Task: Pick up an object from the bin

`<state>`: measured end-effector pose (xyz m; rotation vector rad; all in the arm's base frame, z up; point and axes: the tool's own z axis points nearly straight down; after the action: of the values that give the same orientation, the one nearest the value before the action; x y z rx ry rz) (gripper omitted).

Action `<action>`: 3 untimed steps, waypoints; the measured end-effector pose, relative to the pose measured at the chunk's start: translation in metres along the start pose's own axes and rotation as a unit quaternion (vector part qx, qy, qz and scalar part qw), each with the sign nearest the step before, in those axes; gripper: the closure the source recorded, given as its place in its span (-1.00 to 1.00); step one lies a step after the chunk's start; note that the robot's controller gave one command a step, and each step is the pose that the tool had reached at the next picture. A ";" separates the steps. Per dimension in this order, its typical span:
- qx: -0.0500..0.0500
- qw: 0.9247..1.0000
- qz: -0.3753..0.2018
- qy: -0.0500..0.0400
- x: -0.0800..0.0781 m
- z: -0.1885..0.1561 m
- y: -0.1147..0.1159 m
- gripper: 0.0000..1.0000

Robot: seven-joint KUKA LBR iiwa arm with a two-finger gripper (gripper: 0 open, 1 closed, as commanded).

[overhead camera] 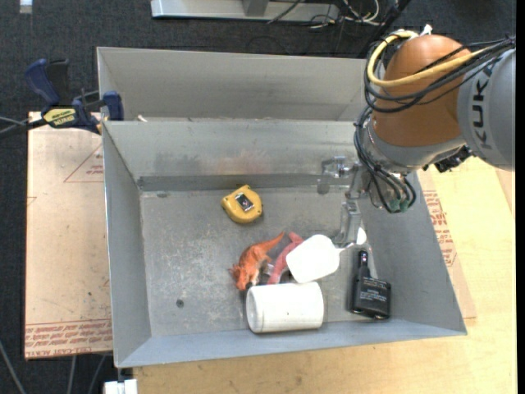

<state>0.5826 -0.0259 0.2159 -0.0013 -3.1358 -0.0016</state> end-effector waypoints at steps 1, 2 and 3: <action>0.000 1.000 0.000 -0.004 -0.001 -0.005 0.000 -1.00; 0.001 0.999 -0.045 -0.006 0.001 0.024 0.003 -1.00; 0.000 0.999 -0.041 -0.006 0.019 0.083 0.009 -1.00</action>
Offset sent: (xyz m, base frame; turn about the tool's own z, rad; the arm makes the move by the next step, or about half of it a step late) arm -0.0149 0.0123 -0.1372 -0.4044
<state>0.5629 -0.0167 0.1326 0.1277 -3.1447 -0.0020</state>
